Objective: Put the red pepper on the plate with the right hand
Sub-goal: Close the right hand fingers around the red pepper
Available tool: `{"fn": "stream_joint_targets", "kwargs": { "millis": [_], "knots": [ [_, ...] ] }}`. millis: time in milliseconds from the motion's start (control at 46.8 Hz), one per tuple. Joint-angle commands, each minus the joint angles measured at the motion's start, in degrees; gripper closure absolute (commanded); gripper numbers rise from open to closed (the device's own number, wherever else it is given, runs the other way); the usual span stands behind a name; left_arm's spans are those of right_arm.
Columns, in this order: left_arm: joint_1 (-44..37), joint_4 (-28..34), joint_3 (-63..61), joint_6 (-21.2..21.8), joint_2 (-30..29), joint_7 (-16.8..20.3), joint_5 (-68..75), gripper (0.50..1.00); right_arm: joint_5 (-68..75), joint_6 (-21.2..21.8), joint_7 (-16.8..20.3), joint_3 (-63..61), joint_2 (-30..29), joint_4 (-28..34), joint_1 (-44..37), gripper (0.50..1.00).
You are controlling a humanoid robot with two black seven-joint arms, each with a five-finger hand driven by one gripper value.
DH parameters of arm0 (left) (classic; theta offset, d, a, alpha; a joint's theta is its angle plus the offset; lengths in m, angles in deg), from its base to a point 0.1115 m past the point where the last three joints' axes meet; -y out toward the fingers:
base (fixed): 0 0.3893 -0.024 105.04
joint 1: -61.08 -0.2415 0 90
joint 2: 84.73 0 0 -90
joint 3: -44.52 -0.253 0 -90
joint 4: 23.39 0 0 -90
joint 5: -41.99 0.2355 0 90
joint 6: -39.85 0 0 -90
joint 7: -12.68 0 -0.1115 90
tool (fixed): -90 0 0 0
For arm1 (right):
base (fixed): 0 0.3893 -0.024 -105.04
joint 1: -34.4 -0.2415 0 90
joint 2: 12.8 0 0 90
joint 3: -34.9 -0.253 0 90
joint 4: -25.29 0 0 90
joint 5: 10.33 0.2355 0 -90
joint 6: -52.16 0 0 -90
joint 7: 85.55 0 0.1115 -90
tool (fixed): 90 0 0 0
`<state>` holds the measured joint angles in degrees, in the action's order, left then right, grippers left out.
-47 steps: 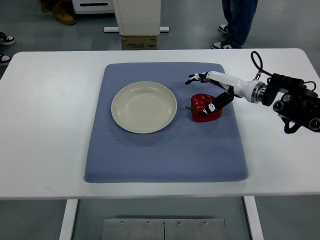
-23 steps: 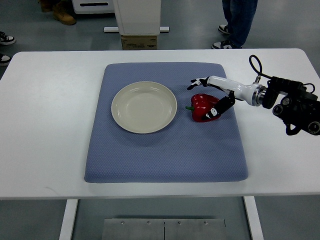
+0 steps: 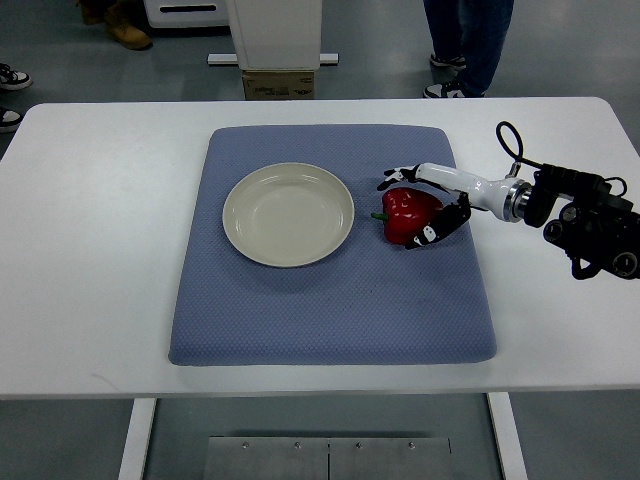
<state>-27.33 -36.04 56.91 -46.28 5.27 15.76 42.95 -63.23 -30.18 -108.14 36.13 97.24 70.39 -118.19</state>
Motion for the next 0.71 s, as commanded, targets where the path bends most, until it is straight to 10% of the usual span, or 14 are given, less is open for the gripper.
{"fn": "stream_joint_targets", "kwargs": {
  "millis": [0,406,684],
  "knots": [
    [0.00,0.00,0.00,0.00,0.00,0.00,0.01,0.500,-0.01,-0.02,0.00,0.01,-0.08,-0.01,0.10,0.544],
    [0.00,0.00,0.00,0.00,0.00,0.00,0.01,0.500,-0.01,-1.51,0.00,0.10,-0.44,-0.89,1.33,0.622],
    [0.00,0.00,0.00,0.00,0.00,0.00,0.01,0.500,0.08,-1.51,0.00,0.01,-0.35,-0.98,1.16,1.000]
  ]
}}
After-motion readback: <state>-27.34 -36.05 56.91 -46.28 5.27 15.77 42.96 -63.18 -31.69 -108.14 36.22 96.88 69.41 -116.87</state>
